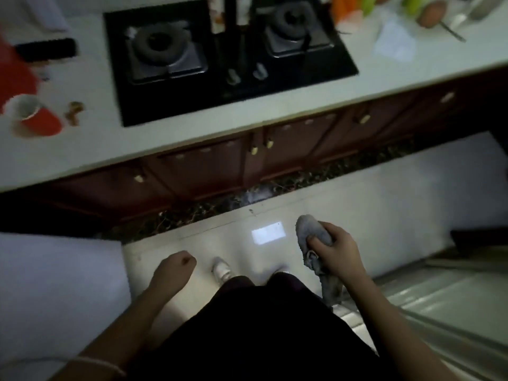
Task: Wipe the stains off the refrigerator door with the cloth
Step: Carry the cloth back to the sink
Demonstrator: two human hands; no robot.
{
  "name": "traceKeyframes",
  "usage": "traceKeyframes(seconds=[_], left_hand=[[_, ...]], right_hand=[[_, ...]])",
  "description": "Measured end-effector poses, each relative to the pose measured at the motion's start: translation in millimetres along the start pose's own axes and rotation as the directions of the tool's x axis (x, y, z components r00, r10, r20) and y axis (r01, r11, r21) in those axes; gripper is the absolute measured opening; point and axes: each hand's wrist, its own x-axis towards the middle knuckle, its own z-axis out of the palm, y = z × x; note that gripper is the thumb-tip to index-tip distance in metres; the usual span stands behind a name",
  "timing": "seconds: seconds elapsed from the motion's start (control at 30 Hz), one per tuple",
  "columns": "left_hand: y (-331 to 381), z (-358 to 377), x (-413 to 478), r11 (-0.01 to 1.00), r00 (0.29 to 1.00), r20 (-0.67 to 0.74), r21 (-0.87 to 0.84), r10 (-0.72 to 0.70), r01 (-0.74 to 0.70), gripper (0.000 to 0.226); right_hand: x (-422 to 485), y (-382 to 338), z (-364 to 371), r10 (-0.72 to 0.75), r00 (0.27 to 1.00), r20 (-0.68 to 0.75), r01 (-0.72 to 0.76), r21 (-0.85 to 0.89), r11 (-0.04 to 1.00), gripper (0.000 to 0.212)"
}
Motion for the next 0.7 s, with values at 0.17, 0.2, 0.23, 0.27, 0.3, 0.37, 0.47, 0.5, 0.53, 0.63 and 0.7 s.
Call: traceKeyframes(seconds=[0.17,0.2,0.23,0.27,0.3,0.37,0.47,0.5,0.53,0.63,0.7], left_hand=[[59.9,11.6,20.1,0.974,0.989,0.043,0.172,0.143,-0.149,0.023],[67.8,14.9,23.9,0.969,0.986,0.044,0.186,0.158,-0.163,0.024],[75.6,17.7,25.4,0.962,0.984,0.049,0.208,0.172,-0.179,0.023],[82.1,20.4,26.3,0.954,0.981,0.051,0.229,0.185,-0.192,0.021],[89.4,23.0,26.6,0.949,0.979,0.046,0.241,0.200,-0.205,0.019],[101.4,25.2,28.9,0.938,0.974,0.041,0.264,0.222,-0.225,0.018],[122.8,21.6,36.2,0.915,0.971,0.071,0.327,0.227,-0.238,0.022],[132.4,20.0,40.9,0.907,0.971,0.088,0.347,0.222,-0.238,0.023],[143.5,18.9,46.9,0.897,0.970,0.104,0.370,0.218,-0.242,0.023],[187.5,19.9,73.2,0.857,0.959,0.148,0.430,0.243,-0.284,0.020],[221.3,24.7,94.8,0.841,0.949,0.206,0.444,0.239,-0.308,0.020]], right_hand=[[-33.7,79.7,-37.2,0.207,0.960,-0.186,-0.172,0.192,0.966,0.024],[-37.1,92.5,-42.5,0.227,0.950,-0.215,-0.182,0.213,0.960,0.023],[-40.0,102.3,-47.3,0.241,0.940,-0.242,-0.183,0.238,0.954,0.024],[-42.5,111.0,-51.8,0.256,0.931,-0.260,-0.188,0.257,0.948,0.026],[-43.6,117.6,-56.6,0.264,0.926,-0.271,-0.188,0.276,0.943,0.027],[-40.9,127.0,-65.1,0.276,0.916,-0.291,-0.189,0.292,0.937,0.028],[-30.2,133.0,-76.5,0.284,0.901,-0.329,-0.197,0.273,0.942,0.034],[-24.6,131.7,-80.9,0.291,0.894,-0.341,-0.203,0.270,0.941,0.036],[-18.0,130.2,-85.5,0.298,0.888,-0.352,-0.210,0.266,0.941,0.037],[3.8,128.8,-99.5,0.255,0.887,-0.386,-0.191,0.197,0.962,0.040],[16.4,128.9,-110.3,0.198,0.890,-0.410,-0.166,0.113,0.980,0.042]])
